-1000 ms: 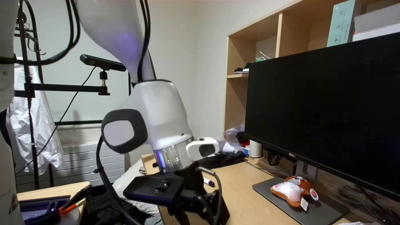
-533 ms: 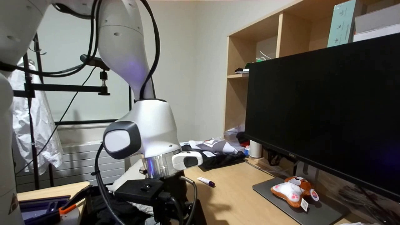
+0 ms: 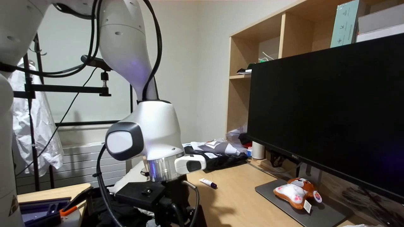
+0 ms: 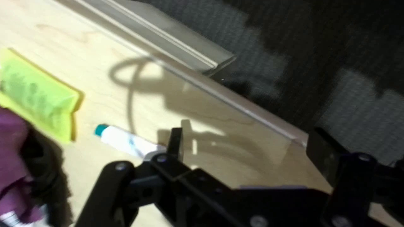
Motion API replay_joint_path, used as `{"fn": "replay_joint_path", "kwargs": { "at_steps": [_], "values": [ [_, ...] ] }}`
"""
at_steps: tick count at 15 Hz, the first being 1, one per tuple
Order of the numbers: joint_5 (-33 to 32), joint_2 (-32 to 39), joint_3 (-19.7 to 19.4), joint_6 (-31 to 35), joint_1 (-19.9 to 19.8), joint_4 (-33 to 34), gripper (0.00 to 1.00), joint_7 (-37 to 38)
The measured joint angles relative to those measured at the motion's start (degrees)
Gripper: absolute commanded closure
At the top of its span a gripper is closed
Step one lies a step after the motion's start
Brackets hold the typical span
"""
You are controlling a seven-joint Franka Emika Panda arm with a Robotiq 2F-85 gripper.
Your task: Move the yellow object to the right
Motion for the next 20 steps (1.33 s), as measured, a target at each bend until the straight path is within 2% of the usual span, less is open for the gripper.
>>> {"fn": "replay_joint_path", "kwargs": {
  "at_steps": [3, 7, 8, 9, 11, 13, 15, 17, 20],
  "values": [
    [-1.0, -0.5, -1.5, -13.2, 0.1, 2.5, 0.0, 0.0],
    [-4.6, -2.1, -5.9, -32.4, 0.3, 7.6, 0.0, 0.9],
    [-8.1, -3.1, -4.9, -36.0, -1.9, 8.8, 0.0, 3.2],
    [-11.8, -4.7, -1.9, -39.1, -5.9, 9.7, 0.0, 6.5],
    [-14.8, -8.4, 4.5, -45.5, -14.5, 11.0, 0.0, 9.4],
    [-14.6, -12.3, 11.2, -51.6, -23.0, 11.4, 0.0, 9.7],
    [-11.7, -16.0, 16.2, -56.5, -29.5, 11.1, 0.0, 8.8],
    [-6.9, -19.4, 18.9, -58.1, -32.9, 9.9, 0.0, 5.7],
    [-0.6, -23.5, 20.7, -55.4, -34.3, 6.8, 0.0, -1.5]
  ]
}}
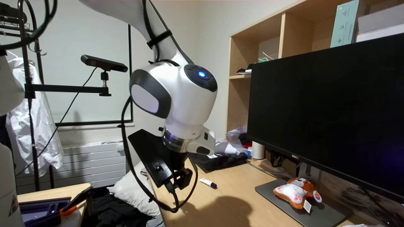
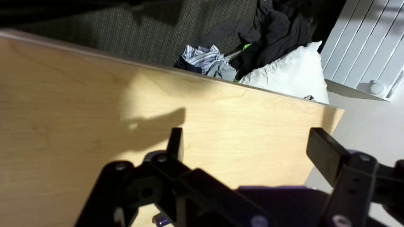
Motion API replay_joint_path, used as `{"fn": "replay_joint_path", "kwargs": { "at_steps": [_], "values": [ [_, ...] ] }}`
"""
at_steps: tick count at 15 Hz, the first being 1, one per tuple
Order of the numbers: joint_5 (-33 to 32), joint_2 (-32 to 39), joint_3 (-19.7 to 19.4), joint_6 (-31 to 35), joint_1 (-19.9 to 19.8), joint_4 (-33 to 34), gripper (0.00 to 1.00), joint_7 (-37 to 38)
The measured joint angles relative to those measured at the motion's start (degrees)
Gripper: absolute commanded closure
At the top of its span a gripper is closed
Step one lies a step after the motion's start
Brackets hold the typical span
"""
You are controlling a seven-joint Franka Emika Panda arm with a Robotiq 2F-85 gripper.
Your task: Move the yellow object to the right
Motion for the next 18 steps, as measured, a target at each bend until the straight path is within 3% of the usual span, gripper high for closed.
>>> {"fn": "replay_joint_path", "kwargs": {
  "at_steps": [4, 8, 12, 18],
  "values": [
    [3.2, -3.6, 2.8, 9.3, 0.2, -3.7, 0.0, -5.8],
    [3.8, -5.4, 5.4, 16.8, 1.2, -5.2, 0.0, -6.0],
    [-2.6, -4.8, 5.4, 8.0, 0.9, -5.2, 0.0, 2.5],
    [-5.1, -4.6, 4.4, -3.0, 0.5, -4.3, 0.0, 11.5]
  ]
}}
